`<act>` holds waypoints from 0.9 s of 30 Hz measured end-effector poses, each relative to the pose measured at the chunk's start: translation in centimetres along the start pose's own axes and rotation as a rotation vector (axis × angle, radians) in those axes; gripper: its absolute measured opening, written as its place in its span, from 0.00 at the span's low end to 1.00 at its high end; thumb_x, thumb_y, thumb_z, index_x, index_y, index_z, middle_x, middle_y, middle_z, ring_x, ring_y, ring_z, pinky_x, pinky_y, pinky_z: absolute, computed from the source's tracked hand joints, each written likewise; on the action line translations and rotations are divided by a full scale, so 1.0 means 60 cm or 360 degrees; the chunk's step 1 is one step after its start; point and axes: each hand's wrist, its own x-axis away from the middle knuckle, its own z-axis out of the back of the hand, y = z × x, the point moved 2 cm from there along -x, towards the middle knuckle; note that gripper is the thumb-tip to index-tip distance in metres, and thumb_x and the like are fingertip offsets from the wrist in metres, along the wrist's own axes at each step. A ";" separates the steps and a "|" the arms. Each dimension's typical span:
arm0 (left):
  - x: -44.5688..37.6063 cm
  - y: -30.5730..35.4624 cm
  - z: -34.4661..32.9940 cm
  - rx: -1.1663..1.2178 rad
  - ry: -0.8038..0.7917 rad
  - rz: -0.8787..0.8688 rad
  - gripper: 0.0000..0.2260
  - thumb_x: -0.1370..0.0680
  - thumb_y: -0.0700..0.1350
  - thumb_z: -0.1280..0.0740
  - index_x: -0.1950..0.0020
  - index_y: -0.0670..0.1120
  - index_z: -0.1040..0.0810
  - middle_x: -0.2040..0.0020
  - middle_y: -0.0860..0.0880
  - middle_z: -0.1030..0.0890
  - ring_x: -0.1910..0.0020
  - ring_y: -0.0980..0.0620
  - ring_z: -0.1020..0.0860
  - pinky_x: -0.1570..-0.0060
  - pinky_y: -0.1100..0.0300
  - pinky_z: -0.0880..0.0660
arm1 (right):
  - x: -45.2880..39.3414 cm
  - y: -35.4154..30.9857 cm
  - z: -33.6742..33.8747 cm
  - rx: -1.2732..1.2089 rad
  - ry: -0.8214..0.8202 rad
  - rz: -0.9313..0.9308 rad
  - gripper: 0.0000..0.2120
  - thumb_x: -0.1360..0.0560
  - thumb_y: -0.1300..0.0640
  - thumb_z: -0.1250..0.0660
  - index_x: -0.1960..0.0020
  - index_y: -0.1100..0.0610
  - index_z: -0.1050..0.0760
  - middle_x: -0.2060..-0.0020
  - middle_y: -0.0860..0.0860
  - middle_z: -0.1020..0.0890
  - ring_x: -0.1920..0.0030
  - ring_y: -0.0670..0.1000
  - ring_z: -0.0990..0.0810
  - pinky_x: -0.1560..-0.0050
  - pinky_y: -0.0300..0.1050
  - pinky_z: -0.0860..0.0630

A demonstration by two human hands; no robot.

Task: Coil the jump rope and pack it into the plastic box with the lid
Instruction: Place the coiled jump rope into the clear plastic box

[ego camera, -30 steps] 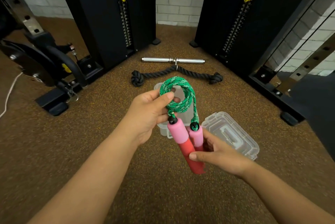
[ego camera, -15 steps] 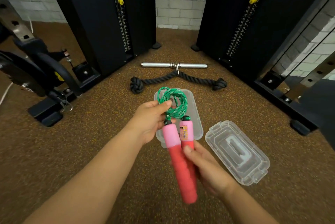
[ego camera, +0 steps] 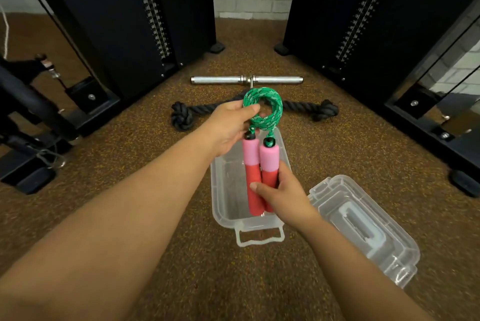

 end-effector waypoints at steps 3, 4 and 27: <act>-0.042 -0.058 0.013 -0.0040 0.0108 0.0030 0.07 0.22 0.38 0.37 0.46 0.41 0.21 0.48 0.41 0.18 0.48 0.44 0.20 0.40 0.47 0.25 | -0.035 0.041 -0.008 0.0094 -0.0010 -0.0084 0.18 0.28 0.63 0.30 0.42 0.51 0.31 0.57 0.48 0.22 0.55 0.48 0.23 0.53 0.44 0.24; -0.053 -0.080 0.017 -0.0056 0.0129 0.0053 0.07 0.22 0.38 0.37 0.47 0.41 0.21 0.47 0.40 0.18 0.46 0.43 0.20 0.40 0.47 0.25 | -0.043 0.057 -0.011 0.0135 -0.0022 -0.0129 0.19 0.28 0.63 0.30 0.42 0.50 0.31 0.55 0.49 0.22 0.53 0.50 0.22 0.50 0.47 0.23; -0.184 -0.309 0.036 -0.0607 0.0576 0.0524 0.09 0.23 0.43 0.36 0.48 0.39 0.22 0.54 0.40 0.23 0.58 0.46 0.26 0.58 0.56 0.28 | -0.145 0.162 -0.014 0.0674 -0.0122 -0.0868 0.16 0.24 0.54 0.38 0.40 0.63 0.29 0.53 0.59 0.23 0.57 0.58 0.23 0.68 0.44 0.27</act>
